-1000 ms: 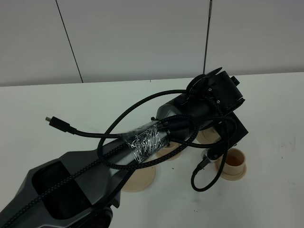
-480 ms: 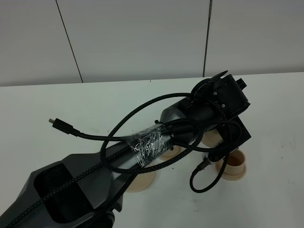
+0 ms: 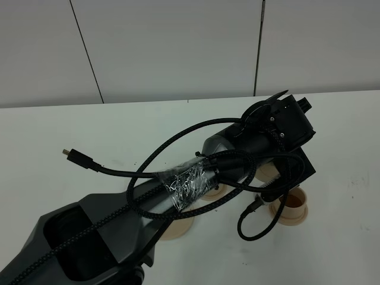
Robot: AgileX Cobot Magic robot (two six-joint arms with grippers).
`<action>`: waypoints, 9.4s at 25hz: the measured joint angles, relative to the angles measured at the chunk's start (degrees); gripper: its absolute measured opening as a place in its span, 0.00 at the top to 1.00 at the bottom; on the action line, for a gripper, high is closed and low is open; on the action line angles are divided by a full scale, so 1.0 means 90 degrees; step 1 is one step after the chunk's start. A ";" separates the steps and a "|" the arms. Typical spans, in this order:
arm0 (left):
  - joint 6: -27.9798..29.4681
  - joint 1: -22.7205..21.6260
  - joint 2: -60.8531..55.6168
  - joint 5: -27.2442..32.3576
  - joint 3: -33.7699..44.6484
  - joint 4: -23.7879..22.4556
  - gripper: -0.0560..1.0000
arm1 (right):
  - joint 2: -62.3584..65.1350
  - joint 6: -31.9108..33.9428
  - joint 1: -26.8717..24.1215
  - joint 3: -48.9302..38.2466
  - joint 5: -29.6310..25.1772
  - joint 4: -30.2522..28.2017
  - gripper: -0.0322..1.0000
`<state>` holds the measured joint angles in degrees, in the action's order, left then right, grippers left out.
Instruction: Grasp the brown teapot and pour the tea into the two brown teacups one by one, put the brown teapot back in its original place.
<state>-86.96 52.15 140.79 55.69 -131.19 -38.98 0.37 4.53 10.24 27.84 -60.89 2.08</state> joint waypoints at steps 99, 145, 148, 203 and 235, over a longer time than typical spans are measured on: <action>-0.0006 0.0069 0.0000 -0.0102 0.0000 -0.0040 0.79 | 0.0000 0.0000 0.0000 0.0000 0.0000 0.0000 0.74; 0.0023 0.0135 0.0000 0.0049 0.0000 -0.0033 0.79 | 0.0000 0.0000 0.0000 0.0000 0.0000 0.0000 0.74; 0.0023 0.0135 0.0000 0.0076 0.0000 -0.0033 0.79 | 0.0000 0.0000 0.0000 0.0000 0.0000 0.0000 0.74; 0.1709 -0.0145 -0.0503 0.1358 -0.0005 0.0319 0.79 | 0.0000 0.0000 0.0000 0.0000 0.0000 0.0000 0.74; 0.3503 -0.0404 -0.0496 0.1373 -0.0005 0.1829 0.79 | 0.0000 0.0000 0.0000 0.0000 0.0000 0.0000 0.74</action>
<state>-55.43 48.51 136.32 68.06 -131.23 -22.52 0.37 4.53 10.24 27.84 -60.89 2.08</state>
